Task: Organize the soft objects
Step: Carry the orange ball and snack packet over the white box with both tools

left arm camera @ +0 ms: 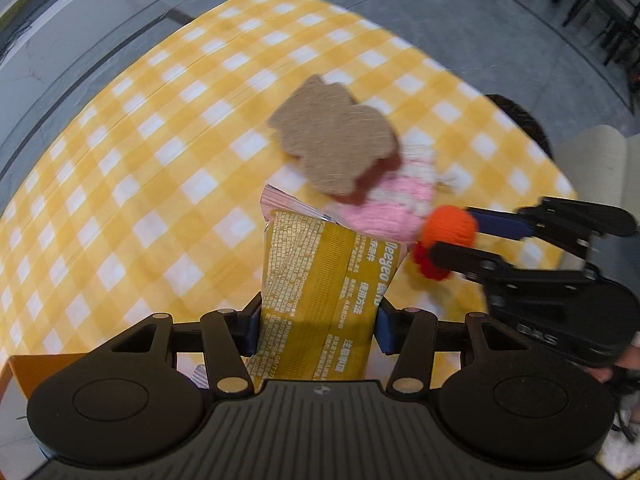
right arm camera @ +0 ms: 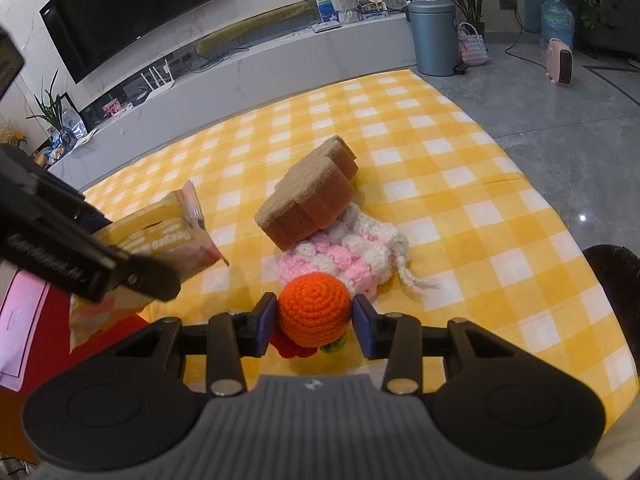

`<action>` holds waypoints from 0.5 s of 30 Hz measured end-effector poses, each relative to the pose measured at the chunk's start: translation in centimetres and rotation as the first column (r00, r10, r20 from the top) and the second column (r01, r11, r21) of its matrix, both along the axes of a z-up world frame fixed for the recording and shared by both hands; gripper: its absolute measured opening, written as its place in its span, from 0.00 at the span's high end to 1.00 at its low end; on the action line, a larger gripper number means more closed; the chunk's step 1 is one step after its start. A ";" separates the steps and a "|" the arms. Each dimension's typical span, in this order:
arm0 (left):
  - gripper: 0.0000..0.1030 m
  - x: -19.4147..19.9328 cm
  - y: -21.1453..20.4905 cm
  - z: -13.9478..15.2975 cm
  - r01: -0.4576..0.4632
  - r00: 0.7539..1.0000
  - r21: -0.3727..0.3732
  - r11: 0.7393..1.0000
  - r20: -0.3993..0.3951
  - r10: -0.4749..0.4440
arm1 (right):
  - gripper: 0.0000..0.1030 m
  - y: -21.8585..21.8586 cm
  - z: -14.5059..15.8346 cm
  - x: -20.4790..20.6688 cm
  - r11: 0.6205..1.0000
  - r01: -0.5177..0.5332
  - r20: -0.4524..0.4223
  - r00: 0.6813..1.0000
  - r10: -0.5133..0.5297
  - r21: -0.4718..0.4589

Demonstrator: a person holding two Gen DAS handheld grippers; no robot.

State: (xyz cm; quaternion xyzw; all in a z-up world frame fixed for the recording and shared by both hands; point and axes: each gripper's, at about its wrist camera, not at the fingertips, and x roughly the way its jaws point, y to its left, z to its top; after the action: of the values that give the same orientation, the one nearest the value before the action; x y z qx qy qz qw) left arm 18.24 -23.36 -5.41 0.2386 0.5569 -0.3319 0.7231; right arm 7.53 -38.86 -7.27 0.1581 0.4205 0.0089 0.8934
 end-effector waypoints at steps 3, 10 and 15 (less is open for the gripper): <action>0.42 -1.3 0.2 1.2 0.018 1.000 -0.047 0.999 0.004 -0.018 | 0.60 0.0 0.1 -0.1 1.000 -0.001 0.008 1.000 0.001 0.006; 0.42 -3.6 0.9 3.4 0.023 0.999 -0.119 0.993 0.051 -0.017 | 0.60 -0.1 0.8 -0.5 0.999 -0.015 0.053 0.999 0.012 0.050; 0.44 -5.0 2.4 5.5 -0.021 0.997 -0.173 0.985 0.070 0.033 | 0.60 0.4 0.8 -0.3 0.994 -0.050 0.069 0.997 0.044 0.094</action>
State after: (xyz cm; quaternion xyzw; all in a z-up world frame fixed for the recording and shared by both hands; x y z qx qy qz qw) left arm 13.21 -20.97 0.11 0.1796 0.5028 -0.3600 0.7651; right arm 7.21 -38.42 -6.51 0.1905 0.3928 0.0554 0.8979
